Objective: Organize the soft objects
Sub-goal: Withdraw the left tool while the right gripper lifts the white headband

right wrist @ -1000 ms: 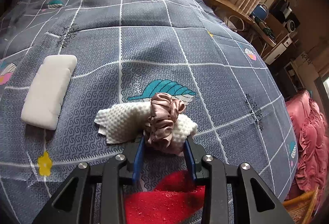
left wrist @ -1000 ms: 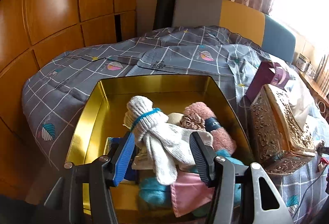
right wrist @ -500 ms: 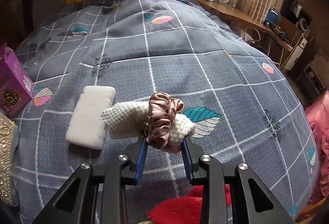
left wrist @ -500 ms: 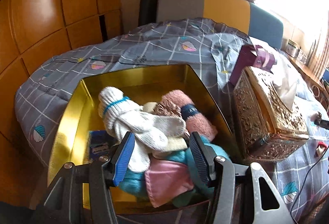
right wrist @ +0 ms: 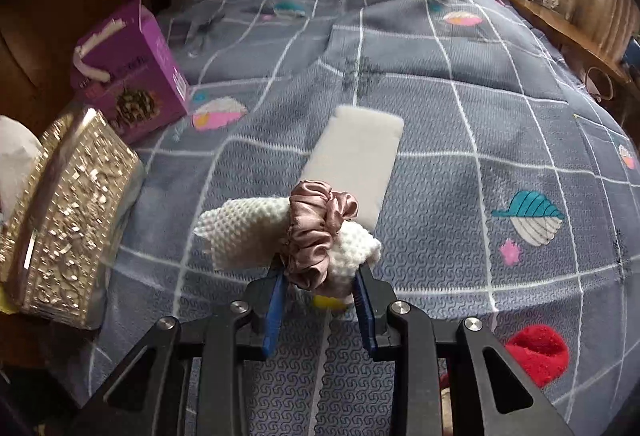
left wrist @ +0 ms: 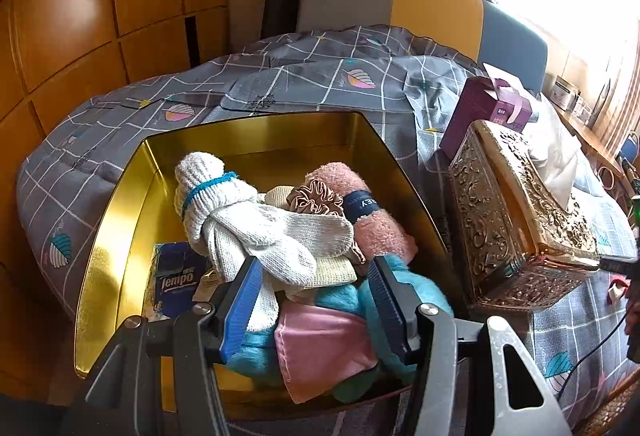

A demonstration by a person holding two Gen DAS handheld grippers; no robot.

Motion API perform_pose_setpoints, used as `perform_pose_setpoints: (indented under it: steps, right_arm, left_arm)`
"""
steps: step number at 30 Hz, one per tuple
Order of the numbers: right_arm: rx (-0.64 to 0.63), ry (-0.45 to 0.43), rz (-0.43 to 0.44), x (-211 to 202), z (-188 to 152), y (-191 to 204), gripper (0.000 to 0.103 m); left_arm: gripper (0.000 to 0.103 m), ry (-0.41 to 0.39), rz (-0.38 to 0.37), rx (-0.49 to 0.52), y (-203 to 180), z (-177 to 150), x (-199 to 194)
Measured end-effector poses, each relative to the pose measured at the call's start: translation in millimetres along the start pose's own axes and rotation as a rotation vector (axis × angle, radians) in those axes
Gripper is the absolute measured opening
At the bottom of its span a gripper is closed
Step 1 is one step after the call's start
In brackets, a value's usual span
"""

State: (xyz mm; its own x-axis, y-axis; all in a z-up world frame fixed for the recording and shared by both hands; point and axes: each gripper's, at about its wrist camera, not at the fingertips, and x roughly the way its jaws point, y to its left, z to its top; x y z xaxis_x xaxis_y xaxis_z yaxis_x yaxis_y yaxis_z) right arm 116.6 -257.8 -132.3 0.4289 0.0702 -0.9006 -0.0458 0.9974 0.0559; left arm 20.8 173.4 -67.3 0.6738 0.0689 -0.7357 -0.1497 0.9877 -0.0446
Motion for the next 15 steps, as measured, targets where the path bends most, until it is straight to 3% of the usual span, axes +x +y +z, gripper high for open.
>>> perform_pose_setpoints:
  steps: [8, 15]
  right_arm:
    - [0.010, -0.017, -0.052, 3, -3, 5, 0.032]
    - [0.134, -0.026, -0.053, -15, 19, -9, 0.032]
  left_arm:
    - [0.056, -0.010, -0.012, 0.000, 4, 2, -3]
    - [0.056, -0.024, 0.005, -0.007, 10, 5, -8]
